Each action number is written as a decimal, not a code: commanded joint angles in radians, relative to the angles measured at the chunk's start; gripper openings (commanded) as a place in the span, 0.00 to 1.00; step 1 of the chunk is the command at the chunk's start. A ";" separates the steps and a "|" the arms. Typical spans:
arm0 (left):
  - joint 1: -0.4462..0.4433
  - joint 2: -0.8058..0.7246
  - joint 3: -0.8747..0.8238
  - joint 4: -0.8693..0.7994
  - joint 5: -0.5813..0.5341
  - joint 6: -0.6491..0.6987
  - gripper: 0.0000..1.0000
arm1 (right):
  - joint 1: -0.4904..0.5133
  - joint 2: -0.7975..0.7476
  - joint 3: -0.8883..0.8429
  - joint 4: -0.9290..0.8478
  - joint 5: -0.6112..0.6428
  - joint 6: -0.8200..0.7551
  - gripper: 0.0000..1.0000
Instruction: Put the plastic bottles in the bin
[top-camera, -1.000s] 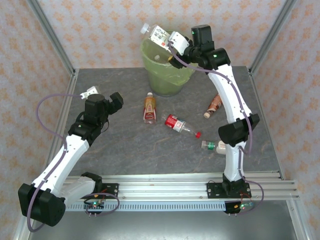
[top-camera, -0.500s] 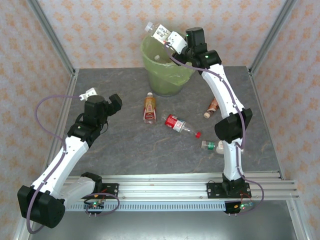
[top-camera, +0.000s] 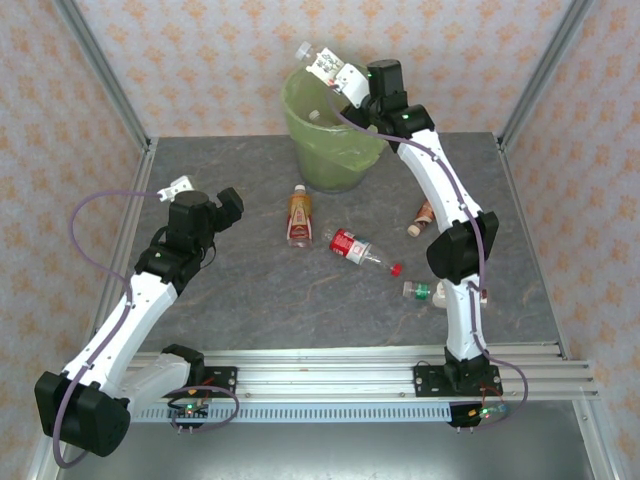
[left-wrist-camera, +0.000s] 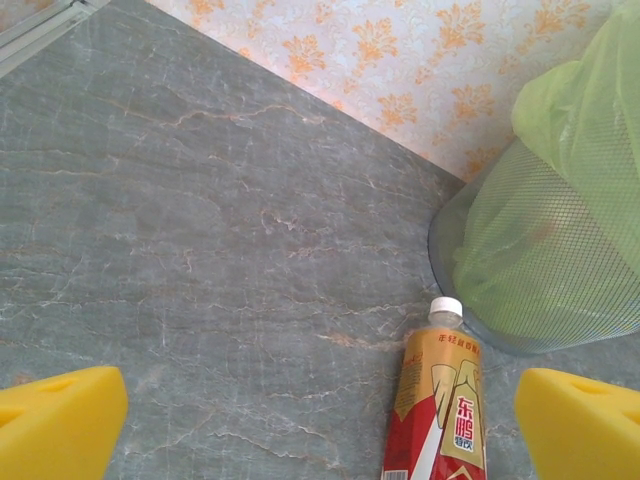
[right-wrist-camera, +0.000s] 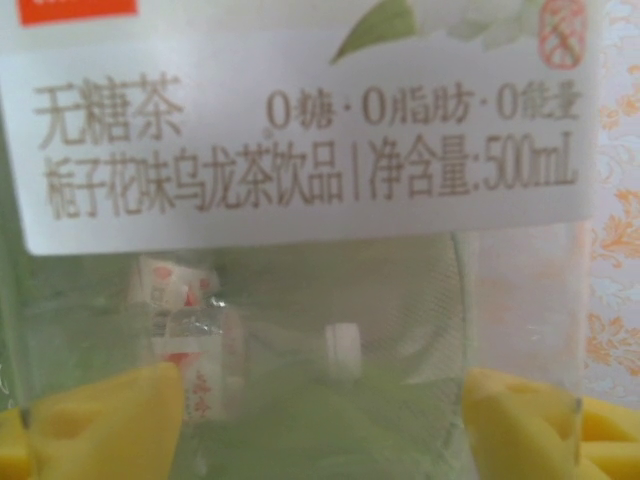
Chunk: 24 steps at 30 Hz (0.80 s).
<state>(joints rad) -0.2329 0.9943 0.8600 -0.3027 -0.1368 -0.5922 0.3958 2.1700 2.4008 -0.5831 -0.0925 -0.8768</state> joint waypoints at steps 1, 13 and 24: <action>0.010 -0.017 -0.011 -0.021 -0.028 0.019 1.00 | -0.005 -0.020 -0.011 0.052 0.030 0.027 0.78; 0.010 -0.014 -0.026 -0.005 -0.022 0.016 1.00 | -0.005 -0.091 -0.065 0.066 0.030 0.042 0.94; 0.010 0.050 -0.025 0.062 0.039 0.005 1.00 | -0.003 -0.265 -0.193 0.045 0.063 0.175 0.99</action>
<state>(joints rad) -0.2329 1.0256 0.8467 -0.2821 -0.1204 -0.5930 0.3958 1.9831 2.2169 -0.5251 -0.0715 -0.7765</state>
